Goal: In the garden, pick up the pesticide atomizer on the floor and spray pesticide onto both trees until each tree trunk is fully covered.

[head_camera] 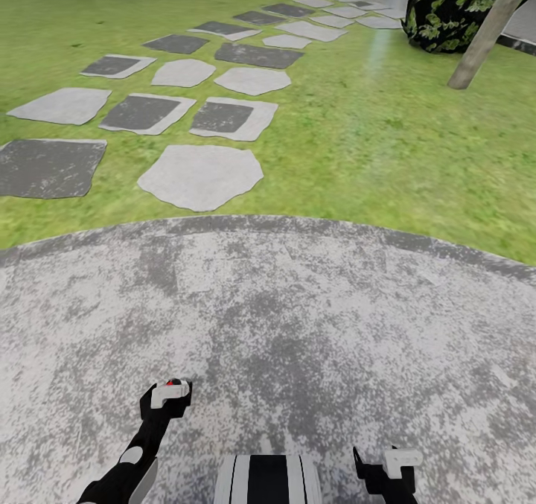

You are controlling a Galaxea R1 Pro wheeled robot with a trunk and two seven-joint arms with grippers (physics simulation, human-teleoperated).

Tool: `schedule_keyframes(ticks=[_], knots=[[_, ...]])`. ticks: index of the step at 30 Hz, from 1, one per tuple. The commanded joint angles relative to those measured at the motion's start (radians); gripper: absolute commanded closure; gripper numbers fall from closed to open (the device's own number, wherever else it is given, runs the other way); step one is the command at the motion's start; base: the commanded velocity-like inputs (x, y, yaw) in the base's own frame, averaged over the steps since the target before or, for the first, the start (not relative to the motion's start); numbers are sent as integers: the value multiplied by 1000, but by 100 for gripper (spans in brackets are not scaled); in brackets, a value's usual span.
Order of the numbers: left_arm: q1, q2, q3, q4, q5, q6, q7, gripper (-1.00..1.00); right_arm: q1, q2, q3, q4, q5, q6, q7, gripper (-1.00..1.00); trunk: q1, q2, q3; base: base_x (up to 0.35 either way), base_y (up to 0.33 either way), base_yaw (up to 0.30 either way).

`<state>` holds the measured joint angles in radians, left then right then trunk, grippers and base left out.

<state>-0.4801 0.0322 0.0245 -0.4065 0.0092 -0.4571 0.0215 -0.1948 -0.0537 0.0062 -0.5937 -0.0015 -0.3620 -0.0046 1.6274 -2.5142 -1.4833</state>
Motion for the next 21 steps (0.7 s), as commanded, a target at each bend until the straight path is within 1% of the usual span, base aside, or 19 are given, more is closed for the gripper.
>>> schedule_keyframes(ticks=[1,17,18,21], knots=[[0,0,0,0,0,0,0,-100,0,0,0,0,0,0,0,-100,0,0,0,0,0,7],[1,0,-1,0,0,-2,0,-100,0,0,0,0,0,0,0,-100,0,0,0,0,0,1],[2,0,-1,0,-1,-2,0,100,0,0,0,0,0,0,0,-100,0,0,0,0,0,0],[3,-1,-1,0,-2,-2,0,100,0,0,0,0,0,0,0,-100,0,0,0,0,0,0]])
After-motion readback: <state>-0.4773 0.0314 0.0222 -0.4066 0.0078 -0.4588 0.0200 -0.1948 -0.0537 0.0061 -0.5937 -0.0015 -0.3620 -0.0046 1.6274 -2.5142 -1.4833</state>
